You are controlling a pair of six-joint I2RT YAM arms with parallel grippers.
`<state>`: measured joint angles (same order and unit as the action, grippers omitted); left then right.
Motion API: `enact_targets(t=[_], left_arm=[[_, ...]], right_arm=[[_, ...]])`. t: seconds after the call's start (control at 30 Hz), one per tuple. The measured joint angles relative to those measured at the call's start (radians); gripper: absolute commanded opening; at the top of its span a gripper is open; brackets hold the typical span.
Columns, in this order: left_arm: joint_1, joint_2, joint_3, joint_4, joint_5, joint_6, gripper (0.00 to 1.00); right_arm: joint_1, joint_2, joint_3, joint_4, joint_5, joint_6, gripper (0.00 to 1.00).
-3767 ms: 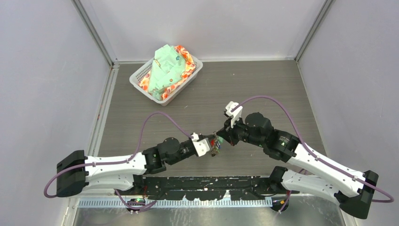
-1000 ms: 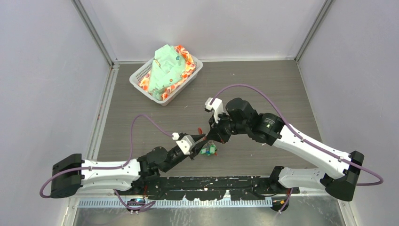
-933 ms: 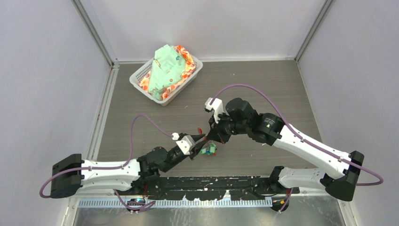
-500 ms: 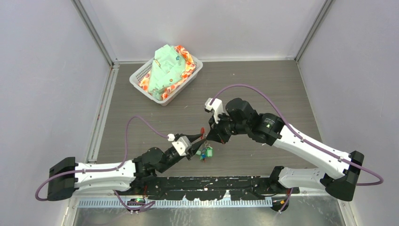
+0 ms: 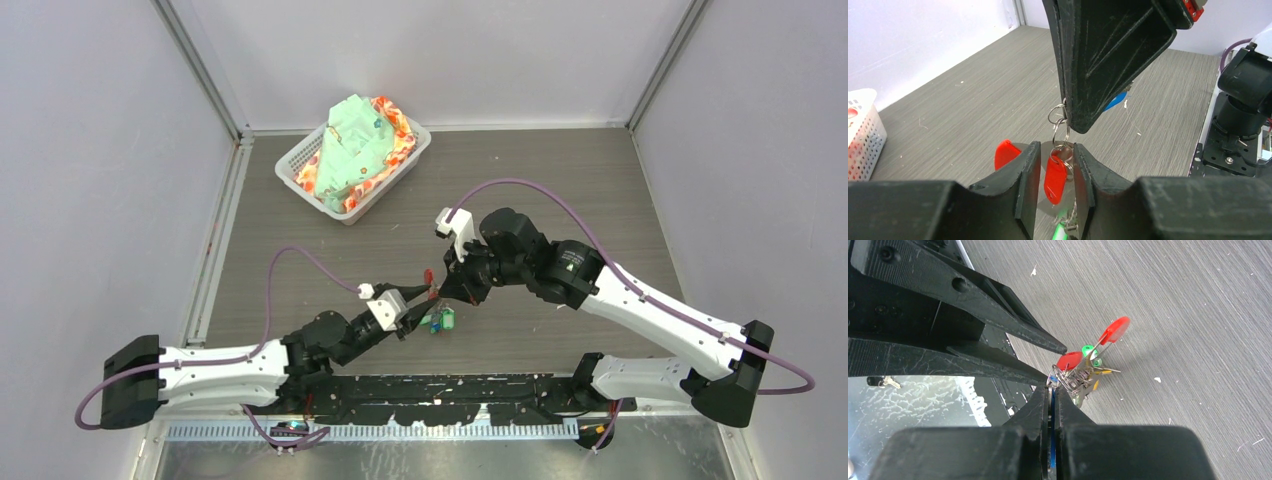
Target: Remove the keys from the keyring
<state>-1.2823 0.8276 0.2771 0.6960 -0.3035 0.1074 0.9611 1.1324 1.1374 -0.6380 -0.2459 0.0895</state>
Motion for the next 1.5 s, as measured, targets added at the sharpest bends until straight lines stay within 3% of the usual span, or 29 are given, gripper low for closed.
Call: enact_targets(t=[1.13,1.5], left_arm=[[0.18,-0.022,0.043,-0.089,0.298,-0.153,0.32],[0.211,0.01,0.048,-0.086,0.364,-0.161,0.27]], right_arm=[[0.0,0.0,0.0,0.0,-0.004,0.0,0.01],[0.0,0.0,0.0,-0.002,-0.008,0.001,0.01]])
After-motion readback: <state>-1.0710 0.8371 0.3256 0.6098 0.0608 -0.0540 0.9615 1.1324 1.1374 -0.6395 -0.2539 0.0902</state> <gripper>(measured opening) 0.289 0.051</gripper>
